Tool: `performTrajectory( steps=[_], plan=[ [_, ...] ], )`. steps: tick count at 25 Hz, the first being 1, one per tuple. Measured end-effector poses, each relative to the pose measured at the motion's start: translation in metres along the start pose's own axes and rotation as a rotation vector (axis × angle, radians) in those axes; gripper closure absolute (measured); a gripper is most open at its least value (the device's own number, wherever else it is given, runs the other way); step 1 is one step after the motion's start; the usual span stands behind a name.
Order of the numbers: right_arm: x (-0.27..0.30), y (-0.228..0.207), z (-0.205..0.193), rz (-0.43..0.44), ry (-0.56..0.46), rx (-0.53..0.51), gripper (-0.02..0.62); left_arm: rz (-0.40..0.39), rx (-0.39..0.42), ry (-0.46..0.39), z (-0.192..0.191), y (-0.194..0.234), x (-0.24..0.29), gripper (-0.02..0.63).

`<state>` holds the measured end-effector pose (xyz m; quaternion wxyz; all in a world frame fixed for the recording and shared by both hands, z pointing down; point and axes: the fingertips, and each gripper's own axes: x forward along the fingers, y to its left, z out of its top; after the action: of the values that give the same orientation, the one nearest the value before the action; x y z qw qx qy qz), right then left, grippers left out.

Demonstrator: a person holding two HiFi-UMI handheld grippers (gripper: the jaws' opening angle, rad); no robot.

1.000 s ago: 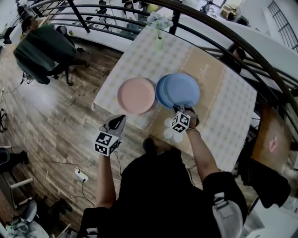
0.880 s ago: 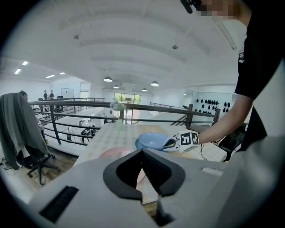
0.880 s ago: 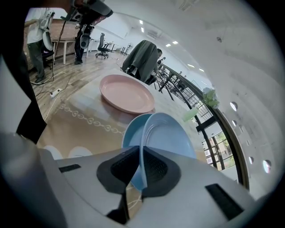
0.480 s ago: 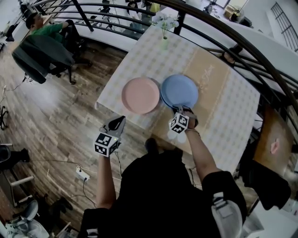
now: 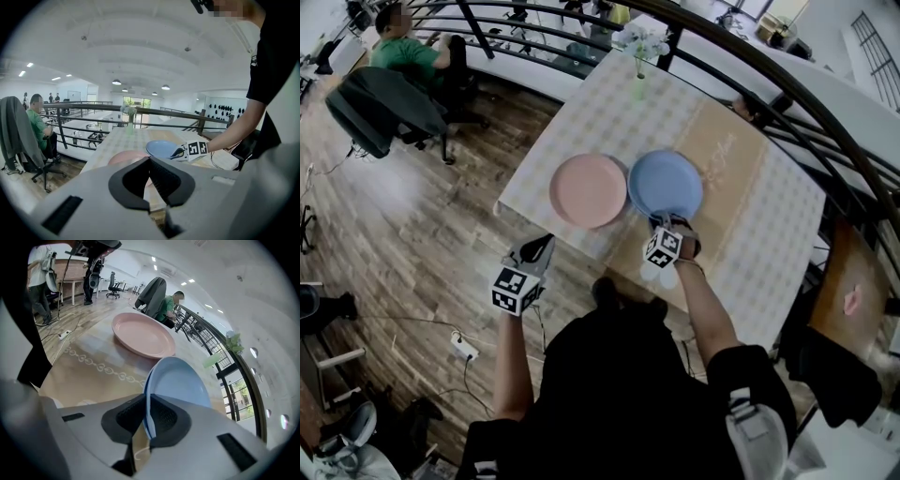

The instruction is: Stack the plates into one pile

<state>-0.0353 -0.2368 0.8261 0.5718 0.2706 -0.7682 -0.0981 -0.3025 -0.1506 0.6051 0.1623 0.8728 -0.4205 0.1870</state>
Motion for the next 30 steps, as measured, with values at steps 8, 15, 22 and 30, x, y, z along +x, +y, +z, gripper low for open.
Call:
performTrajectory(
  steps=[8, 15, 22, 30],
  plan=[
    [-0.009, 0.004, 0.001, 0.032, -0.014, 0.001, 0.532, -0.025, 0.009, -0.006, 0.000, -0.007, 0.007, 0.606],
    [-0.021, 0.010, 0.022, 0.016, -0.046, -0.053, 0.534, -0.031, 0.001, -0.021, 0.001, -0.009, 0.004, 0.606],
    [-0.018, 0.019, 0.049, 0.035, -0.094, -0.157, 0.535, 0.002, -0.021, -0.021, -0.005, -0.008, -0.005, 0.606],
    [-0.007, 0.030, 0.080, 0.083, -0.144, -0.233, 0.537, 0.069, -0.055, -0.024, -0.014, 0.001, -0.021, 0.606]
  ],
)
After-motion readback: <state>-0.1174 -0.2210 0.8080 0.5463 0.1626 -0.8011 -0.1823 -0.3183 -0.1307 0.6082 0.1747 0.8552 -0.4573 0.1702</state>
